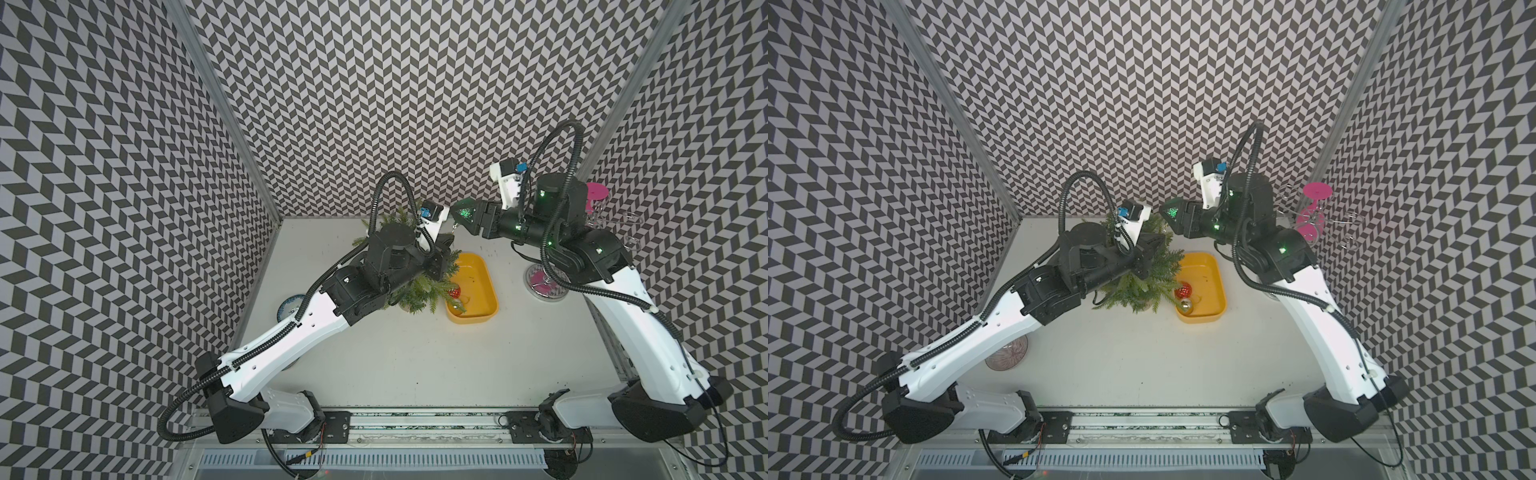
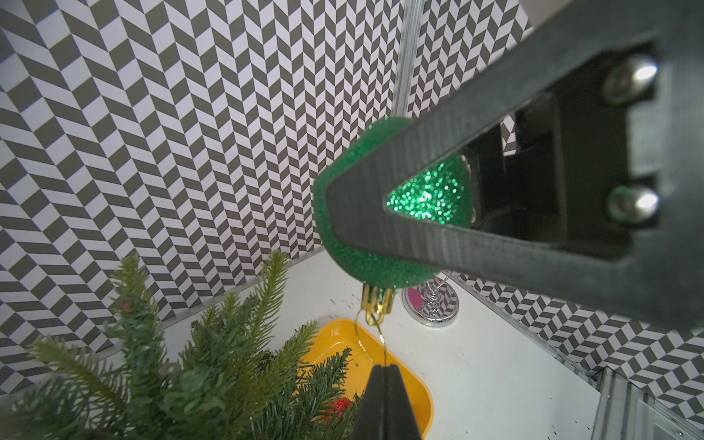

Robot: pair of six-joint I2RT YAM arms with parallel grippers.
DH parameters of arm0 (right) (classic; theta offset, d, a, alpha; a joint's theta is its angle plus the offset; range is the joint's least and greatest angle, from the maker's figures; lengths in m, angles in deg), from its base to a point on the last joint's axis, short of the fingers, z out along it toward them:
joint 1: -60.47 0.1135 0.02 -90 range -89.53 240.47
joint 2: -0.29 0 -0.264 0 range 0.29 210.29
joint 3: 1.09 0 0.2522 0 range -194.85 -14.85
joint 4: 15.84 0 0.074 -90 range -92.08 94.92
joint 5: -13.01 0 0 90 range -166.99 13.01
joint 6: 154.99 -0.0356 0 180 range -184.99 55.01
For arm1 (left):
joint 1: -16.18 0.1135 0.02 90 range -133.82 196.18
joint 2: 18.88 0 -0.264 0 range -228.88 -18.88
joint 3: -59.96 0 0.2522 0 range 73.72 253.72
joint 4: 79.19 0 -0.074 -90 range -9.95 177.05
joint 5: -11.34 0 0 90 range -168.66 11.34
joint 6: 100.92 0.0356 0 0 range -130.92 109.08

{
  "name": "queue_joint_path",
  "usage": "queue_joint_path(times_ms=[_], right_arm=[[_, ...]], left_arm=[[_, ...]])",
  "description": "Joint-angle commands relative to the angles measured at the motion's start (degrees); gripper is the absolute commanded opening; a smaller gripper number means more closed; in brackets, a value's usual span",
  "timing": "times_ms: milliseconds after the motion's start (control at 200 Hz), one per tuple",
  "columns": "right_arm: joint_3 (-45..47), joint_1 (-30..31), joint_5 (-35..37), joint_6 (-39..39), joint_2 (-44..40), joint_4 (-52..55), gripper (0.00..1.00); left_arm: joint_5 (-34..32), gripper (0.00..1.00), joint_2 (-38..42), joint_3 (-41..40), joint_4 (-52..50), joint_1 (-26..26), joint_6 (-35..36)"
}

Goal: Decorate the small christmas tree with ornaments
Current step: Hang an ornament on the christmas tree.

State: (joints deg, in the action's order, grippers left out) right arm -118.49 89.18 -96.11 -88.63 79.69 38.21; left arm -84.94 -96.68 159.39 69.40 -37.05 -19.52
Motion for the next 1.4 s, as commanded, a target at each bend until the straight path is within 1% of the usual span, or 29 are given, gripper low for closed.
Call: queue_joint_path(times_ms=[0,436,791,956,1167,1397], right_arm=[[0.6,0.1,-0.5,-0.7,-1.8,-3.2,0.57],[2.0,1.1,-5.3,-3.2,-1.7,-5.7,0.56],[2.5,2.5,-6.0,-4.0,-0.6,-7.5,0.56],[3.4,3.1,-6.2,-4.6,0.0,-8.5,0.56],[4.0,3.9,-6.0,-4.8,1.0,-9.6,0.56],[4.3,4.8,-5.5,-5.0,2.0,-10.5,0.55]], left_arm=[[-1.6,0.0,2.5,-0.6,0.3,-0.1,0.1],[-1.5,0.0,5.7,-2.7,-0.6,1.3,-1.0],[-0.3,0.0,9.2,-4.8,-2.1,2.5,-2.3],[1.0,0.0,10.9,-6.2,-2.8,4.4,-3.1],[4.5,0.0,12.6,-8.5,-2.4,8.0,-4.6],[6.0,0.0,12.7,-9.2,-1.8,9.2,-4.7]])
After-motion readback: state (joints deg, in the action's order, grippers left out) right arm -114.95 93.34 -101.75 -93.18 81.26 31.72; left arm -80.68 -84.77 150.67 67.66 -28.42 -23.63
